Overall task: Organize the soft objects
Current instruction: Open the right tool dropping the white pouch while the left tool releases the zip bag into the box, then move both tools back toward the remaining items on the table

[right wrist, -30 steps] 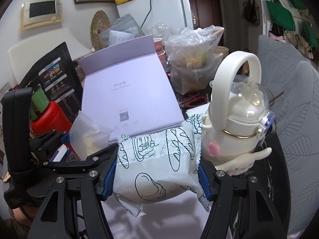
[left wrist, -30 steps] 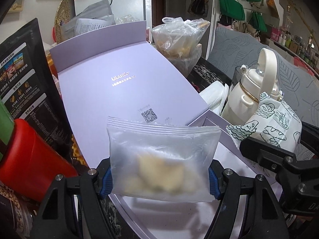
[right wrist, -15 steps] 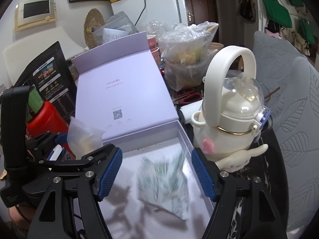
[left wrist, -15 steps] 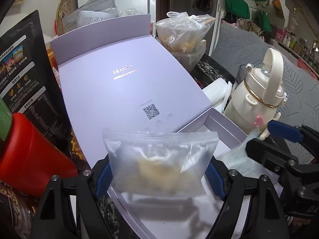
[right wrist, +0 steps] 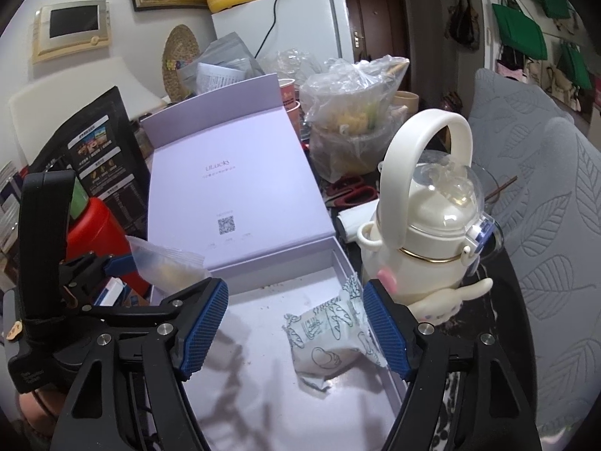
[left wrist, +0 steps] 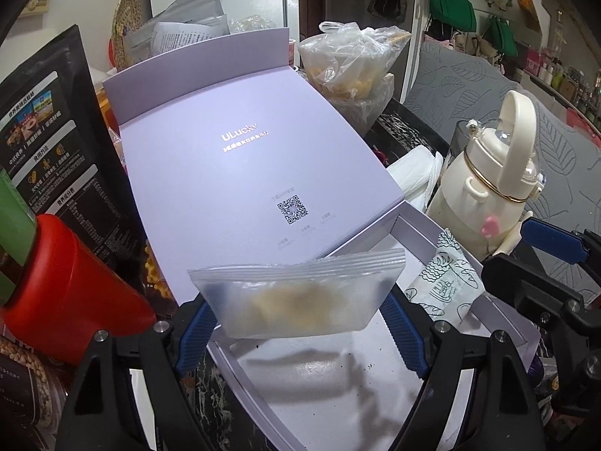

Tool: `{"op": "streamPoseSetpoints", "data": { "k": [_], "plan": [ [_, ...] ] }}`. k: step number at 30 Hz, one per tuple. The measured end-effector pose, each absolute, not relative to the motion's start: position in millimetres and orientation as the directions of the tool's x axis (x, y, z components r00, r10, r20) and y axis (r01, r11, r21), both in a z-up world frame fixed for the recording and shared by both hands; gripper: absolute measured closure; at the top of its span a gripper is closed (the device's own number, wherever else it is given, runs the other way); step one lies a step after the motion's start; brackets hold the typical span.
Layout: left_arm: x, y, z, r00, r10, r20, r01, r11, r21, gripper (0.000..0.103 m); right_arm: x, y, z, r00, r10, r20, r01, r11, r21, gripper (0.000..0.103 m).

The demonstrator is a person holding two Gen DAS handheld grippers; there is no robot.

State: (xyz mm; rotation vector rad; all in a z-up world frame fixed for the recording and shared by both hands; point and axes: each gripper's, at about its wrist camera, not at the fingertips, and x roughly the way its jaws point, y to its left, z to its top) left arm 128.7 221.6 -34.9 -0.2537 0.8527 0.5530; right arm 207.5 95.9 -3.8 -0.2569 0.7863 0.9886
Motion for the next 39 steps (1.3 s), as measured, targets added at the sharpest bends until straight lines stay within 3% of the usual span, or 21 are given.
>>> {"op": "streamPoseSetpoints", "data": {
  "k": [10, 39],
  "plan": [
    [116.7, 214.4, -19.6, 0.544, 0.342, -0.766, -0.551, 0.834, -0.019, 0.02, 190.6, 79.7, 22.6, 0.349, 0.654, -0.671, -0.824, 0.555, 0.112, 0.028],
    [31.9, 129.0, 72.0, 0.656, 0.411, -0.634, -0.539, 0.842, -0.012, 0.02, 106.9, -16.8, 93.4, 0.443, 0.707, -0.552, -0.819, 0.569, 0.072, 0.024]
  ]
}}
